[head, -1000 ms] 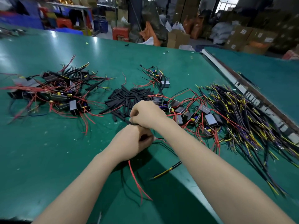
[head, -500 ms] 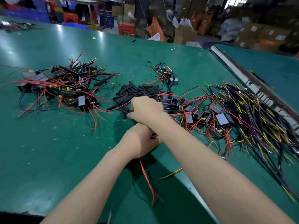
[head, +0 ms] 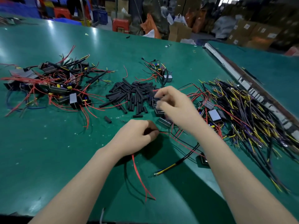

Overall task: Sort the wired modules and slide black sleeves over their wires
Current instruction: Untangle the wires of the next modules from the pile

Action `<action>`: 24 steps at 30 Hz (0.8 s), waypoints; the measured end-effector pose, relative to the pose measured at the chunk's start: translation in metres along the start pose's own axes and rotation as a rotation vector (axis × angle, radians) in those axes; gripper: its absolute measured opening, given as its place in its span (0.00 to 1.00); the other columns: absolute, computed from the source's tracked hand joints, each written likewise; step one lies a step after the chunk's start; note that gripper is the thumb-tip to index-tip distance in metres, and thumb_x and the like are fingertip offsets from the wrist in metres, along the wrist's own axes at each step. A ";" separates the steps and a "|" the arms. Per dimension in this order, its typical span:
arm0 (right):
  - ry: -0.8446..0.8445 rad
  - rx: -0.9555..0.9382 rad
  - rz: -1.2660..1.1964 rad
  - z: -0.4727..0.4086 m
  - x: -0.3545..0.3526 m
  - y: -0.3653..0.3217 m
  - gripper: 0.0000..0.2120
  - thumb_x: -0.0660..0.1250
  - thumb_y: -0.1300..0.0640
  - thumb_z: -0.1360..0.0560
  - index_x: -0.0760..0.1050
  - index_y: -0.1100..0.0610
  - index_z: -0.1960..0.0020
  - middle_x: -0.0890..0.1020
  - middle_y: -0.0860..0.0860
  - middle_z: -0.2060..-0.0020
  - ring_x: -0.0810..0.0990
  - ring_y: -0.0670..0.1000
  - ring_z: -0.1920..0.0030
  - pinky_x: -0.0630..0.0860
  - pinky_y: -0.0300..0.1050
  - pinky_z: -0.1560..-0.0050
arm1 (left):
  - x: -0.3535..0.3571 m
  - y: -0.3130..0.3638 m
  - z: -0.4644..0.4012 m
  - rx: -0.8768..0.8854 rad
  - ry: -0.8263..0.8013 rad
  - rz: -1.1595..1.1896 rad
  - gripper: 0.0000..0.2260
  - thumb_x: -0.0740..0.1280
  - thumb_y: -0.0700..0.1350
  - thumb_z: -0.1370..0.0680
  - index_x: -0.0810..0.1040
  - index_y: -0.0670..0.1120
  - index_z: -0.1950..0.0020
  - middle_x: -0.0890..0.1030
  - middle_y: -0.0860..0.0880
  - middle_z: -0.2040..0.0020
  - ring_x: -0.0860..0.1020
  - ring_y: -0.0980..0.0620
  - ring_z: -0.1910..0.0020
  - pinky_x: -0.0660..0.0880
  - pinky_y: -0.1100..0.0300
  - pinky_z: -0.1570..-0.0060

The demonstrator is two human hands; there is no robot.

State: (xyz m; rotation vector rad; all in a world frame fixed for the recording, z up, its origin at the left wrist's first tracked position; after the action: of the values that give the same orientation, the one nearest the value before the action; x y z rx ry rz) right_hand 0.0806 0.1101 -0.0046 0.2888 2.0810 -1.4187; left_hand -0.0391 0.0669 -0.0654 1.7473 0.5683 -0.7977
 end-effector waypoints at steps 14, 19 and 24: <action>0.459 -0.098 -0.467 0.064 -0.062 0.031 0.06 0.67 0.54 0.25 0.79 0.50 0.49 0.84 0.47 0.62 0.79 0.42 0.61 0.74 0.34 0.56 | -0.001 0.016 0.005 0.053 0.057 0.462 0.05 0.69 0.43 0.24 0.79 0.52 0.59 0.78 0.58 0.68 0.72 0.62 0.70 0.69 0.71 0.65; 0.485 -0.076 -0.300 0.063 -0.057 0.035 0.05 0.67 0.53 0.25 0.79 0.45 0.50 0.77 0.58 0.50 0.75 0.43 0.55 0.72 0.38 0.50 | -0.001 0.029 -0.009 -0.017 -0.093 0.434 0.06 0.67 0.45 0.23 0.80 0.51 0.60 0.81 0.54 0.67 0.76 0.59 0.66 0.74 0.63 0.59; 0.550 0.064 -0.579 0.062 -0.057 0.045 0.04 0.65 0.57 0.22 0.78 0.53 0.50 0.81 0.44 0.62 0.77 0.42 0.62 0.71 0.32 0.66 | 0.004 0.053 -0.030 -0.007 -0.154 0.343 0.04 0.69 0.47 0.24 0.81 0.52 0.59 0.79 0.57 0.68 0.74 0.60 0.67 0.72 0.65 0.62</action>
State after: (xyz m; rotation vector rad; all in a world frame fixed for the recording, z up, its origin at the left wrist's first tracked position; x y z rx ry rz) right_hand 0.1699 0.0810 -0.0216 0.1055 2.7176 -1.9030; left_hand 0.0086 0.0789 -0.0290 1.6986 0.1603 -0.6773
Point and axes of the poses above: each hand's wrist, its own z-axis away from the middle knuckle, its own x-axis out of the palm, y = z × x, the point moved 5 cm from there along -z, towards the middle knuckle
